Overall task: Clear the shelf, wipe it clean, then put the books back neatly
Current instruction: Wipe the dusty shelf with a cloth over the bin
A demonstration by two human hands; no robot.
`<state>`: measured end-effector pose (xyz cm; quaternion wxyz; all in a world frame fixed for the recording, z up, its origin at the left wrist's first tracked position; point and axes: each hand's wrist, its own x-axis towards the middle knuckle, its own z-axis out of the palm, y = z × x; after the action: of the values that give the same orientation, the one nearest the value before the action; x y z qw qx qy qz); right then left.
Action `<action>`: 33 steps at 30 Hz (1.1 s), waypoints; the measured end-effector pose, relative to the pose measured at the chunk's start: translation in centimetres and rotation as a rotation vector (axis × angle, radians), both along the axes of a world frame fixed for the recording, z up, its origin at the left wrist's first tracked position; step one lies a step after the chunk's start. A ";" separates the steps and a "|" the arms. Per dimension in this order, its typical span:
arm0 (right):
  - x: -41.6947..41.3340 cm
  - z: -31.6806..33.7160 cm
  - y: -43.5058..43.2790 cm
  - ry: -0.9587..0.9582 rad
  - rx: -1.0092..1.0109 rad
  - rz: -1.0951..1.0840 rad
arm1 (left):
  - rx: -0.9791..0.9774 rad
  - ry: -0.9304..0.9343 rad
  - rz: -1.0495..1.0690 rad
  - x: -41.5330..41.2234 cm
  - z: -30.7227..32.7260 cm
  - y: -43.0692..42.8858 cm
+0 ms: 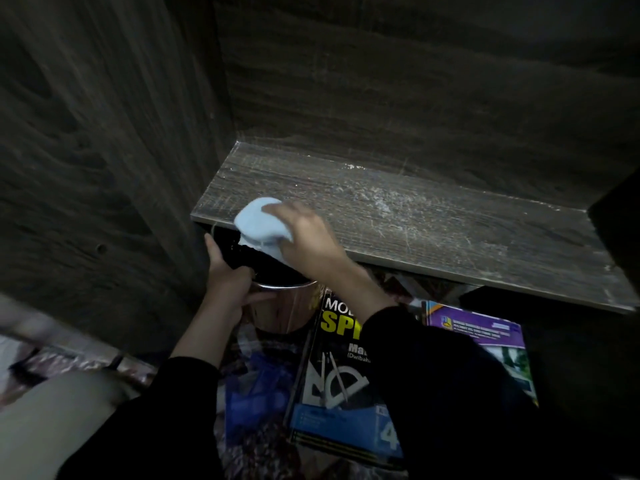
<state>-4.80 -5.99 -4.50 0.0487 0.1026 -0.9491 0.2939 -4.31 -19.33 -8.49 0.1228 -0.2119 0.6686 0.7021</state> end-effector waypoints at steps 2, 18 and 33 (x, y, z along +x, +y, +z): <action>-1.0 1.7 0.8 -0.007 -0.096 -0.033 | 0.011 -0.002 0.000 0.0 0.0 0.0; -0.6 1.5 1.2 0.154 -0.102 0.092 | 0.014 -0.010 0.009 0.1 0.4 0.1; -2.7 3.2 10.4 -0.078 -1.073 -0.576 | 0.060 -0.032 0.023 0.1 0.4 -0.1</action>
<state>-7.50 4.43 -1.33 0.1364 -0.2078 -0.6594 0.7095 -4.26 -19.39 -8.04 0.1314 -0.2270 0.6429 0.7197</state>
